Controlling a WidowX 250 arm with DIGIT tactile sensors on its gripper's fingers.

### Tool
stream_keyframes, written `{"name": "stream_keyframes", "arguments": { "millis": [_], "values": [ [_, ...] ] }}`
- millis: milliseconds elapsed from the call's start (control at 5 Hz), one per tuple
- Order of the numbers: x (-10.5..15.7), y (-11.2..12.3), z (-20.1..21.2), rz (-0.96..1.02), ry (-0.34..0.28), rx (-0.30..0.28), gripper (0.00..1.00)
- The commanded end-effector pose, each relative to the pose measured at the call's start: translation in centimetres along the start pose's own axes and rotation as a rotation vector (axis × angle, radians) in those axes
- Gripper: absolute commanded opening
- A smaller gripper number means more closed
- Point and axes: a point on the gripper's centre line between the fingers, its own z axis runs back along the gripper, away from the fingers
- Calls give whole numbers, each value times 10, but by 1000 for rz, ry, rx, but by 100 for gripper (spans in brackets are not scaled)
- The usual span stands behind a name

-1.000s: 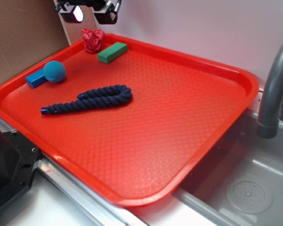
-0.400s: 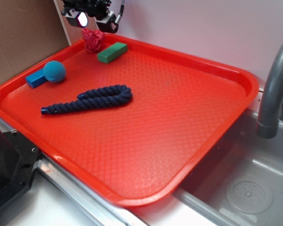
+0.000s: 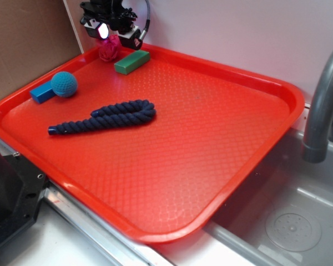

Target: Grab the red paper.

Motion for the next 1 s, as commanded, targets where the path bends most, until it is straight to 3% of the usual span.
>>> {"name": "stream_keyframes", "arguments": {
  "millis": [0,600,800],
  "values": [
    [22,24,8,-30,-62,60,100],
    [17,25,-15,-98,-4,89,100],
    [12,27,-14,-92,-1,98,0]
  ]
}}
